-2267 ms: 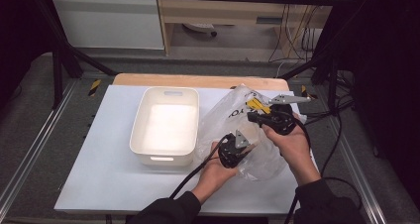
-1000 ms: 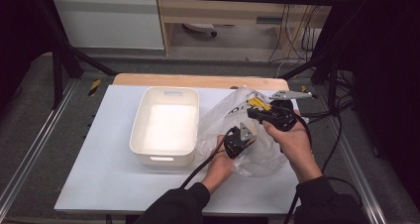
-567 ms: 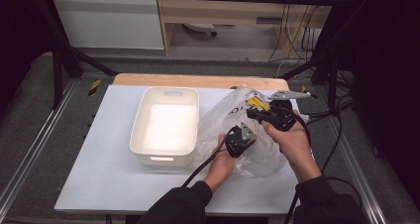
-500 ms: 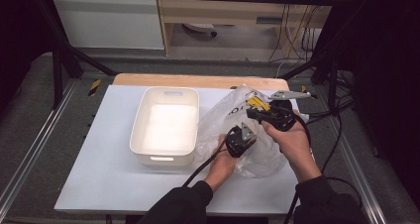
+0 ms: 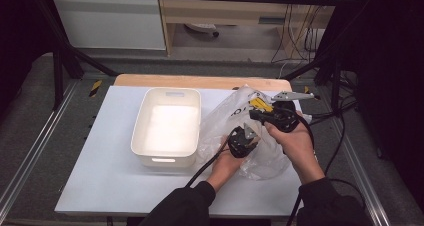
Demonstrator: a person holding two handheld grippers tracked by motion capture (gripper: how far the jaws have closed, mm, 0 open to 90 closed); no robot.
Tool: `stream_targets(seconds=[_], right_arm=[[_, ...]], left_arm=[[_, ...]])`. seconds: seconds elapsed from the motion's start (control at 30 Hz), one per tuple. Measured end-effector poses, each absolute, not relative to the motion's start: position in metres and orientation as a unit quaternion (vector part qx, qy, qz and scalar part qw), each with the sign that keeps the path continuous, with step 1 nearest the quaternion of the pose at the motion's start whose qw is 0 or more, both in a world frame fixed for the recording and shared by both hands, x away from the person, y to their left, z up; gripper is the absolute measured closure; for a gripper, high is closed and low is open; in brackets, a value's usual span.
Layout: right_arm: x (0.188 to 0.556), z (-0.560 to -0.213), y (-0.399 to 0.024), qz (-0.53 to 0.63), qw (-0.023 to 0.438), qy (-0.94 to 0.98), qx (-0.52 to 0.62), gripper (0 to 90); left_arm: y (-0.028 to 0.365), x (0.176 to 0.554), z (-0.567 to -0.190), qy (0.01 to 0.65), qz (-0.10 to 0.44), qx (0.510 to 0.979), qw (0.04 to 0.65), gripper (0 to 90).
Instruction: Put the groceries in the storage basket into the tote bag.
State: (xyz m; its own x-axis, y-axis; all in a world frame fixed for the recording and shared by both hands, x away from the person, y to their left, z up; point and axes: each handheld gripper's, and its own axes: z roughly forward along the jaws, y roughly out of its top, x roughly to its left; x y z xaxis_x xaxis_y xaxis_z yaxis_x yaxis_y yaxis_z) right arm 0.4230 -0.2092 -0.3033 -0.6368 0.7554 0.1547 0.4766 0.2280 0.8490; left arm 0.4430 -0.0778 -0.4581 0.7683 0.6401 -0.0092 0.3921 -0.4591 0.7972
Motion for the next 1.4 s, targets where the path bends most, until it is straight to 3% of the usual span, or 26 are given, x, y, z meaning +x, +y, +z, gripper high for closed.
stream_targets(seconds=[0.07,0.1,0.47,0.93,1.4], right_arm=[[0.423,-0.304,-0.210,0.475,0.148,0.770,0.400,90.0],[0.423,-0.304,-0.210,0.475,0.147,0.770,0.401,90.0],[0.423,-0.305,-0.209,0.472,0.146,0.770,0.403,90.0],[0.423,-0.308,-0.207,0.468,0.144,0.773,0.403,90.0],[0.424,-0.317,-0.210,0.464,0.139,0.774,0.408,90.0]], left_arm=[[-0.080,0.437,-0.461,0.355,0.114,0.826,0.422,59.3],[-0.074,0.443,-0.459,0.306,0.144,0.849,0.407,55.5],[-0.051,0.416,-0.451,0.292,0.164,0.846,0.416,31.4],[-0.032,0.385,-0.439,0.277,0.161,0.836,0.446,27.9],[-0.019,0.363,-0.426,0.270,0.134,0.835,0.460,15.1]])
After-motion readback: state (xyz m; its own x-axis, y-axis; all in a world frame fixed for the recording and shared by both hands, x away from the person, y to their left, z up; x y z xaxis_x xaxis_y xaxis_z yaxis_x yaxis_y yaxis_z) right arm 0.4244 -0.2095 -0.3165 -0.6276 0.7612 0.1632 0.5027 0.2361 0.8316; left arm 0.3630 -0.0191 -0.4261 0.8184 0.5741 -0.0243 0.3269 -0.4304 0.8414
